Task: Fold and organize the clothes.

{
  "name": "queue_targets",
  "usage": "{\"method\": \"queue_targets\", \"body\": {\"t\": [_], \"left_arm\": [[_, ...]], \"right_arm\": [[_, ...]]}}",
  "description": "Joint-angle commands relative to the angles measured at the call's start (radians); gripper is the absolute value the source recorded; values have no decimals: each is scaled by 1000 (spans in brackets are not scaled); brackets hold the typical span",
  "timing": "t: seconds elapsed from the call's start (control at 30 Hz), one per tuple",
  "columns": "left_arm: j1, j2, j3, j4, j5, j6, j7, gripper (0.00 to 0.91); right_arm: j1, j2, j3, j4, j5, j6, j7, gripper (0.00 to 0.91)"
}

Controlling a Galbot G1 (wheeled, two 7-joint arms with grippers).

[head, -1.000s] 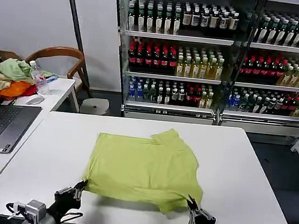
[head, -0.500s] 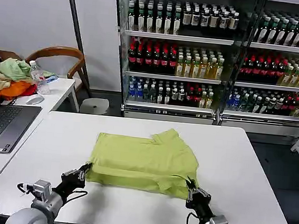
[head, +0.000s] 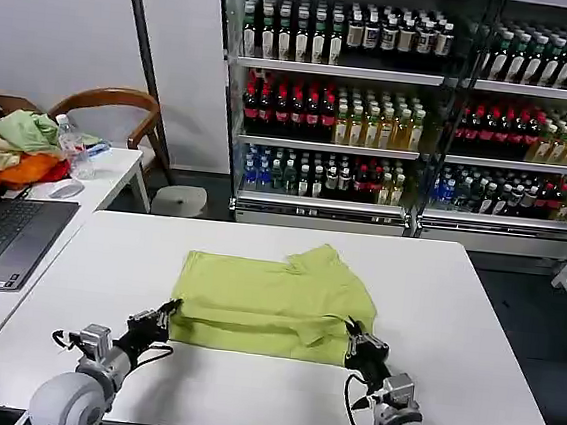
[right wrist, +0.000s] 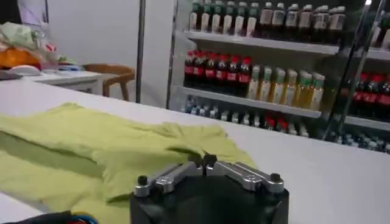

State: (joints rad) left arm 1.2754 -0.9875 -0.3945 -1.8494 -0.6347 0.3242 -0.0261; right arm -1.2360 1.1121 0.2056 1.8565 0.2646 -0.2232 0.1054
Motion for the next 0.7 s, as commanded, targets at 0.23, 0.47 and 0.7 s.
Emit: {"method": "queue_targets", "body": {"t": [0.23, 0.47, 0.7], "left_arm": [[-43, -13, 26, 63, 50, 12, -34, 907], [-30, -7, -2, 41, 45, 5, -39, 907], [59, 17, -63, -75, -4, -16, -42, 907]], "right_arm": [[68, 15, -33, -69, 14, -87, 77, 907], [62, 26, -12, -47, 18, -86, 100, 907], [-24, 3, 33, 59, 31, -72, 117, 907]]}}
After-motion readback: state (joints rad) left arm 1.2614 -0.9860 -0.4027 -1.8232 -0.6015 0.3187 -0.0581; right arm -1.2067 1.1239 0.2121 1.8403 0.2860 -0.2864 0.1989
